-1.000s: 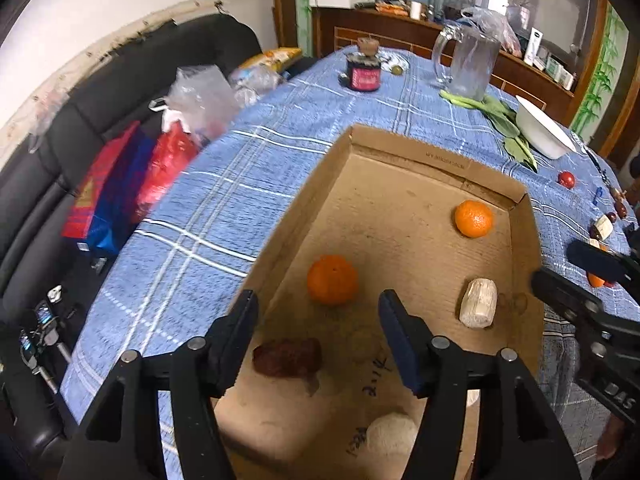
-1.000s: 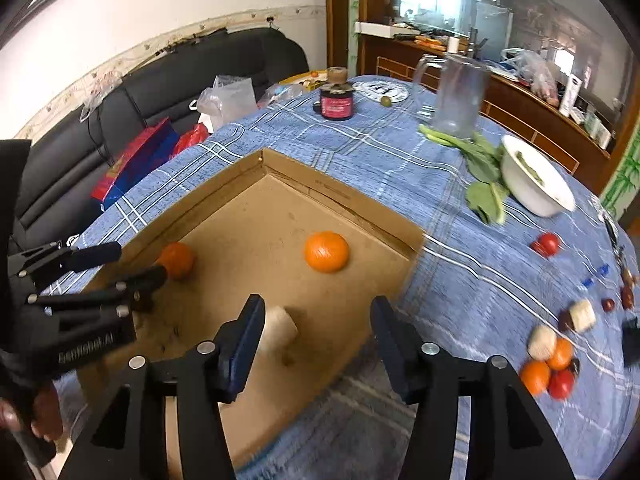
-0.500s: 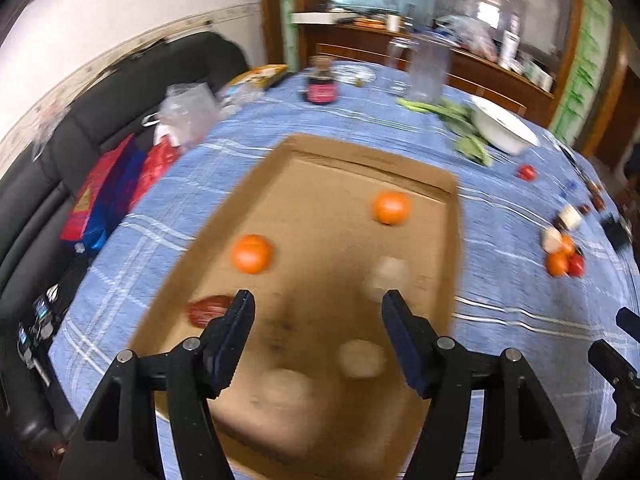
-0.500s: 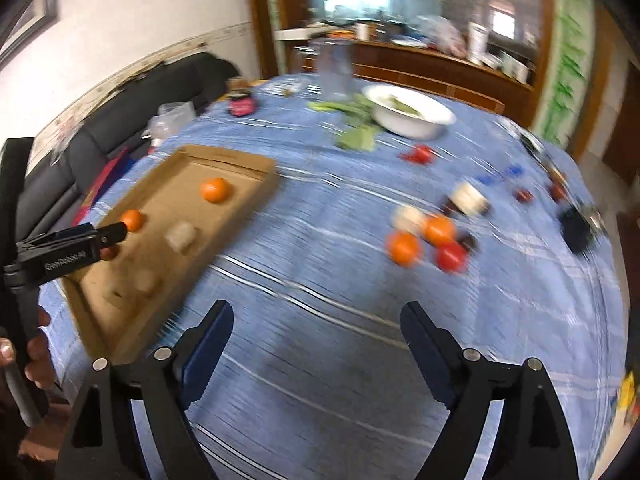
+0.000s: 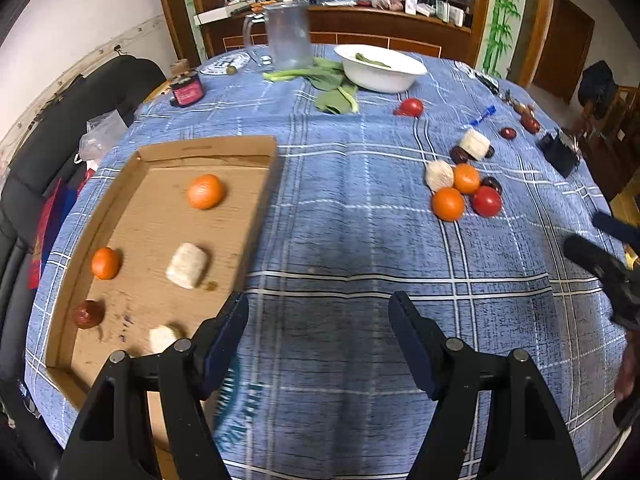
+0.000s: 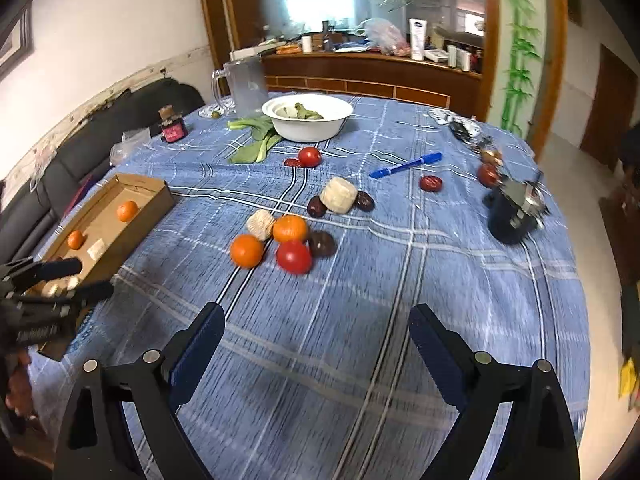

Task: Organize fruits
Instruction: 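Grasp a red tomato with the right tool while the left tool grasps a mandarin, then carry the tomato in the right tool while the left tool carries the mandarin to the tray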

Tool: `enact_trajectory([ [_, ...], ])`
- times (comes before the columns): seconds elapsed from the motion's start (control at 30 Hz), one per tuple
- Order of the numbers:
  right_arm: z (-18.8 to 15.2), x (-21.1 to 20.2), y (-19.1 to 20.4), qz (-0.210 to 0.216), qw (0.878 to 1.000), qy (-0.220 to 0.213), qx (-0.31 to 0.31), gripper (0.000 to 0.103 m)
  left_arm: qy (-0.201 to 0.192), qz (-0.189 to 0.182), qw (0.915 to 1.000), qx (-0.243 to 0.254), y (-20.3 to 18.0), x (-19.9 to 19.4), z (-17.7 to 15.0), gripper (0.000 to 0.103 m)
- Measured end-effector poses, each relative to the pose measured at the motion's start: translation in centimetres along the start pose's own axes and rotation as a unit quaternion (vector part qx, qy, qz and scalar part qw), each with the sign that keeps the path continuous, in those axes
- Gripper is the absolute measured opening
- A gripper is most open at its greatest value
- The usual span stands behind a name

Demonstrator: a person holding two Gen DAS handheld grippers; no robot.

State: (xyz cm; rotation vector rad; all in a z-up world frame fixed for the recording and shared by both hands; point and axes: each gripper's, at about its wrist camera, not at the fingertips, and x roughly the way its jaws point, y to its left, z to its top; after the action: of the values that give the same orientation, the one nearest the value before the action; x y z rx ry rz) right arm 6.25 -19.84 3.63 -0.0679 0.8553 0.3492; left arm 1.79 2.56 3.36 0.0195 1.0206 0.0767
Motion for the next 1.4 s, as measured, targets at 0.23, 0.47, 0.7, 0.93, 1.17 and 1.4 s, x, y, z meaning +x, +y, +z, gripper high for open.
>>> enact_trajectory([
  [0.23,1.5,6.0,1.3,0.022,0.999,0.029,-0.018,0.090,0.020,0.009,0.9997,0.005,-1.1,0.9,-0.3,0.072],
  [0.47,1.8,9.5,1.6,0.037,0.998,0.058,-0.017,0.041,0.029,0.007,0.9995,0.010,-1.9,2.0,0.8,0.072],
  [0.7,1.7,7.7,0.0,0.031,0.999,0.039,-0.017,0.033,0.029,-0.039,0.9987,0.014,-5.1,4.0,3.6,0.072],
  [0.93,-0.1,5.7,-2.8,0.001,0.999,0.042,-0.003,0.033,0.038,-0.073,0.9966,0.001,-8.2,7.5,6.1,0.071],
  [1.17,-0.9,5.0,-3.7,0.000,0.999,0.043,0.013,0.033,0.034,-0.101,0.9943,0.003,-9.0,9.2,6.7,0.029],
  [1.4,-1.1,3.9,-3.5,-0.001,0.999,0.032,0.021,0.033,0.029,-0.092,0.9952,0.016,-8.5,7.5,5.5,0.027],
])
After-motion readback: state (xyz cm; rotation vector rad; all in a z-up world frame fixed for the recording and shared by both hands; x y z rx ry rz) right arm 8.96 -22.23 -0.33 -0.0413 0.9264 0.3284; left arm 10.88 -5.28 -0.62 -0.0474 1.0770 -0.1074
